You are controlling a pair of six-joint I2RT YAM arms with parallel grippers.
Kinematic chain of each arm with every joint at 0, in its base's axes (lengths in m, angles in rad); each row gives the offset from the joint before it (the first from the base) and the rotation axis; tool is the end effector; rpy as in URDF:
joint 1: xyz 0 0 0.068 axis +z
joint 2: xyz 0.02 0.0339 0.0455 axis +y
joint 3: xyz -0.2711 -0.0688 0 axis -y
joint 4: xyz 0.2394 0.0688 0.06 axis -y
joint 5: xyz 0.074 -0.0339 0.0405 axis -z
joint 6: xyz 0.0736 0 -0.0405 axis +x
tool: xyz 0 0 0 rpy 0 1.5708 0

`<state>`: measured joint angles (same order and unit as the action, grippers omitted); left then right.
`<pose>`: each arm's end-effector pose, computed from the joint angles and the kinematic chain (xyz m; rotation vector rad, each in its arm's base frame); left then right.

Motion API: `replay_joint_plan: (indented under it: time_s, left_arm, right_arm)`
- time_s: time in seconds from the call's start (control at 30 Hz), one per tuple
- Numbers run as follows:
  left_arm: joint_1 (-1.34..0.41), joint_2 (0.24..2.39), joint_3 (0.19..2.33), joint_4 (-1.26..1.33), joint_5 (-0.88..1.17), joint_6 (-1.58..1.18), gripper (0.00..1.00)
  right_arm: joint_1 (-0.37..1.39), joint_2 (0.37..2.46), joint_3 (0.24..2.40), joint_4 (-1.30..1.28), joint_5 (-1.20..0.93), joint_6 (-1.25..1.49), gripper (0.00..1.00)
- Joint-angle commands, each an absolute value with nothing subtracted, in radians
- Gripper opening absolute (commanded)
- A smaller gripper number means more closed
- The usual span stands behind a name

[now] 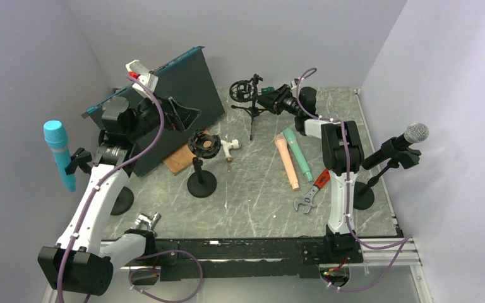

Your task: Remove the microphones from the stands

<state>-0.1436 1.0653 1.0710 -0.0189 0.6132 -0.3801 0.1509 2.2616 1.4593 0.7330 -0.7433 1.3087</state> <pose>0.2532 -0.0794 0.4103 0.3036 1.6259 -0.8861 0.5166 0.1289 0.1832 0.4396 1.8766 1.6530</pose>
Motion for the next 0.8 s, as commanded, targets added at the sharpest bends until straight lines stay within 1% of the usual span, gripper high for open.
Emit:
replay_joint_plan:
  time_s: [0.0, 0.13, 0.3, 0.33, 0.4, 0.43, 0.47, 0.53, 0.67, 0.77]
  left_arm:
    - [-0.142, 1.063, 1.073, 0.029, 0.633, -0.38, 0.96]
    - [-0.142, 1.064, 1.073, 0.031, 0.634, -0.382, 0.96]
    - [-0.142, 1.066, 1.072, 0.032, 0.636, -0.38, 0.96]
    - [-0.142, 1.066, 1.073, 0.031, 0.635, -0.38, 0.96]
    - [-0.141, 1.068, 1.072, 0.031, 0.635, -0.38, 0.96]
    - [-0.141, 1.068, 1.073, 0.031, 0.634, -0.38, 0.96]
    - [-0.142, 1.067, 1.074, 0.031, 0.636, -0.38, 0.96]
    - [-0.142, 1.067, 1.073, 0.032, 0.635, -0.38, 0.96]
    - [-0.142, 1.07, 1.073, 0.032, 0.636, -0.38, 0.96]
    - [-0.141, 1.069, 1.071, 0.034, 0.639, -0.383, 0.96]
  right_arm:
    - [0.144, 2.275, 1.512, 0.71, -0.748, 1.274, 0.34]
    - [0.137, 2.283, 1.525, 0.692, -0.751, 1.26, 0.32]
    - [0.133, 2.302, 1.552, 0.669, -0.757, 1.249, 0.33]
    - [0.133, 2.304, 1.557, 0.671, -0.759, 1.252, 0.32]
    - [0.133, 2.306, 1.566, 0.664, -0.761, 1.245, 0.28]
    - [0.133, 2.307, 1.572, 0.646, -0.761, 1.232, 0.24]
    - [0.133, 2.309, 1.584, 0.625, -0.762, 1.209, 0.18]
    - [0.133, 2.309, 1.603, 0.57, -0.764, 1.158, 0.0]
    - [0.137, 2.287, 1.611, 0.436, -0.742, 0.994, 0.0]
    - [0.149, 2.25, 1.59, 0.348, -0.681, 0.819, 0.0]
